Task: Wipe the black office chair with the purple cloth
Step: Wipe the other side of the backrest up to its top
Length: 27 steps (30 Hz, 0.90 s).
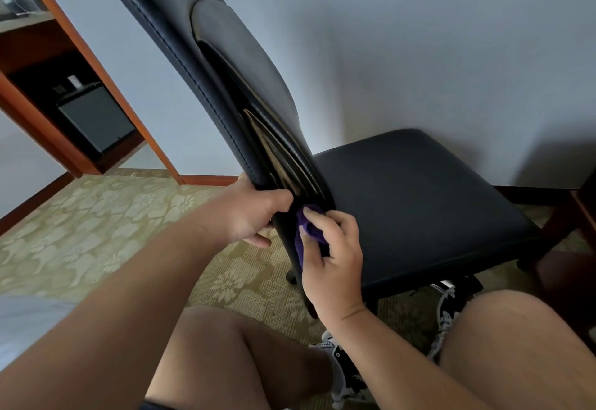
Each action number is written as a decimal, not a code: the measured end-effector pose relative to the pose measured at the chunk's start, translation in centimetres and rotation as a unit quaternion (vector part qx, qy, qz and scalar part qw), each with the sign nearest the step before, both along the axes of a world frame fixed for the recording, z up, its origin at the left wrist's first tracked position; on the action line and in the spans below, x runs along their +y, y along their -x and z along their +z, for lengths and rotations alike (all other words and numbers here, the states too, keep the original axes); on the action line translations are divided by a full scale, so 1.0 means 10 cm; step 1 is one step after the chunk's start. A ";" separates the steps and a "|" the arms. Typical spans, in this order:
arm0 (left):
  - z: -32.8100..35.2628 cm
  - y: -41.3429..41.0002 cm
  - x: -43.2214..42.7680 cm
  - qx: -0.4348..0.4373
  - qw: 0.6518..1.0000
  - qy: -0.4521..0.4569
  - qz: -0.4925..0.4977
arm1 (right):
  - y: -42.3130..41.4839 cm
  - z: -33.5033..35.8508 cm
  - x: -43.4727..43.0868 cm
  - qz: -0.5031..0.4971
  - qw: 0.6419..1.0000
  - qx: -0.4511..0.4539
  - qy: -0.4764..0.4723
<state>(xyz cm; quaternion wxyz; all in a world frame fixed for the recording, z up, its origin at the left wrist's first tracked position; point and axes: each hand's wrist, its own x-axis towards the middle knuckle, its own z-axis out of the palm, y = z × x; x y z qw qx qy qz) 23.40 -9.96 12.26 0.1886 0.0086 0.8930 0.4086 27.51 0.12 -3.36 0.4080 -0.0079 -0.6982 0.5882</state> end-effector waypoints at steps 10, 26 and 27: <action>-0.02 0.01 0.01 -0.009 1.000 -0.006 0.003 | 0.06 -0.18 0.03 -0.025 0.999 -0.007 -0.021; -0.04 0.01 0.03 -0.002 1.000 0.003 -0.011 | 0.06 0.49 0.13 -0.036 0.998 -0.020 0.050; -0.05 0.02 0.03 -0.001 1.000 0.003 -0.011 | 0.09 0.53 0.15 -0.036 0.999 -0.009 0.032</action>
